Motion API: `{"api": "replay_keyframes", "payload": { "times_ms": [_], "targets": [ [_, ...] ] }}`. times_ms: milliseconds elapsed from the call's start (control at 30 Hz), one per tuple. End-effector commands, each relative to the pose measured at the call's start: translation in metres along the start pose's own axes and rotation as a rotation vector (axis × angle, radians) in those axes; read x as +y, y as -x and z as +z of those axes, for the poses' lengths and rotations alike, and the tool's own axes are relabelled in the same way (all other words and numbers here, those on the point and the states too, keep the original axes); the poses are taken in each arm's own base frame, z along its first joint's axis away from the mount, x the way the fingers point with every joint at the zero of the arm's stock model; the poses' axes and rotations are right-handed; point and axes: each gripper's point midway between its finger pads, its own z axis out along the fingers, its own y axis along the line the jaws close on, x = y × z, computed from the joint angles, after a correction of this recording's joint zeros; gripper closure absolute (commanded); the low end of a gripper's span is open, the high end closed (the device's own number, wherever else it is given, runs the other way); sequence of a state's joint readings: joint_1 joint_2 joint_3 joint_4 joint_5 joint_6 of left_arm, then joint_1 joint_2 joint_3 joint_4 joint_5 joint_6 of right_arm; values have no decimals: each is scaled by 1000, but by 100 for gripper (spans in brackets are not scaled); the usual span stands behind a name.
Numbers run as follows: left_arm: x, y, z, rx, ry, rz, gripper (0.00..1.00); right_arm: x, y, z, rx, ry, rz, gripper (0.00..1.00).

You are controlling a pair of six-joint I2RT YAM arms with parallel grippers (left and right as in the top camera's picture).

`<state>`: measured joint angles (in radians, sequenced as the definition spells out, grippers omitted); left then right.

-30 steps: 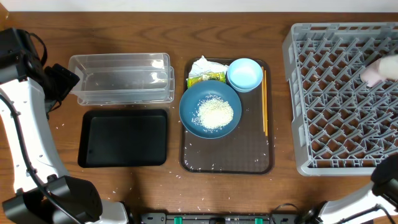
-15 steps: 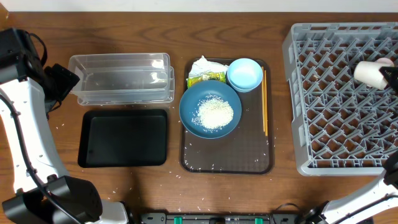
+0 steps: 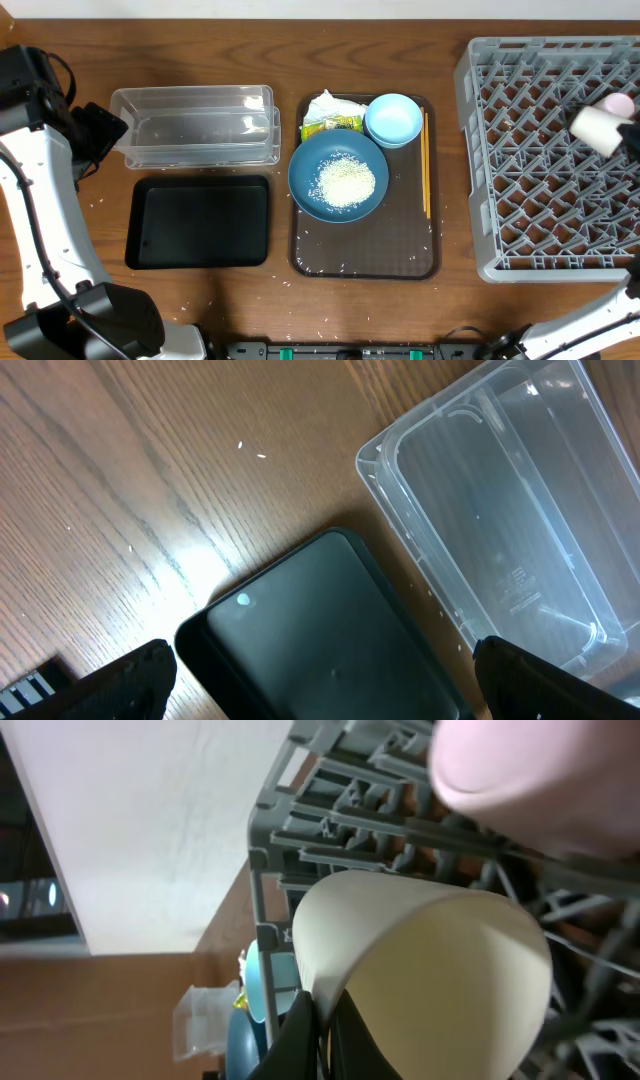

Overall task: Sort waste into correct bins and load items into the dishwasher rack
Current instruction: 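Carry the white cup to the rack and lower it beside the pink cup, then release the white cup in the rack and raise the right gripper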

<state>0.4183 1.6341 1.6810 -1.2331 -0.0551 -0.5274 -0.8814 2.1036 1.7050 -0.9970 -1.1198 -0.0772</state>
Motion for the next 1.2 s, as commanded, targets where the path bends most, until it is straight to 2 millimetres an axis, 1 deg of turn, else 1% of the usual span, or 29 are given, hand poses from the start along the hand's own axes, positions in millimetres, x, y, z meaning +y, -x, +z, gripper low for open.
{"api": "replay_keyframes", "payload": {
  "times_ms": [0,133,200,267,500,567,633,700,767,833,1000,1167],
  "targets": [
    [1,4,-9,-24,-8,-15,2,-32,-1,-12,-8,-107,40,99],
    [1,4,-9,-24,-8,-15,2,-44,-2,-19,-12,-162,55,98],
    [1,4,-9,-24,-8,-15,2,-48,-2,-20,-12,-184,55,95],
    [1,4,-9,-24,-8,-15,2,-48,-2,-20,-11,-187,54,91],
    [1,4,-9,-24,-8,-15,2,-48,0,-20,-18,-186,43,86],
    [1,4,-9,-24,-8,-15,2,-47,4,-20,-30,-176,24,91],
    [1,4,-9,-24,-8,-15,2,-38,9,-19,-47,-124,0,99],
    [1,4,-9,-24,-8,-15,2,-25,14,-17,-64,-49,-28,99],
    [1,4,-9,-24,-8,-15,2,-16,17,-14,-69,-6,-50,99],
    [1,4,-9,-24,-8,-15,2,-13,17,-10,-62,-2,-61,99],
    [1,4,-9,-24,-8,-15,2,-15,14,4,-36,-34,-82,99],
    [1,4,-9,-24,-8,-15,2,-12,10,21,-6,-20,-64,99]
  ]
}}
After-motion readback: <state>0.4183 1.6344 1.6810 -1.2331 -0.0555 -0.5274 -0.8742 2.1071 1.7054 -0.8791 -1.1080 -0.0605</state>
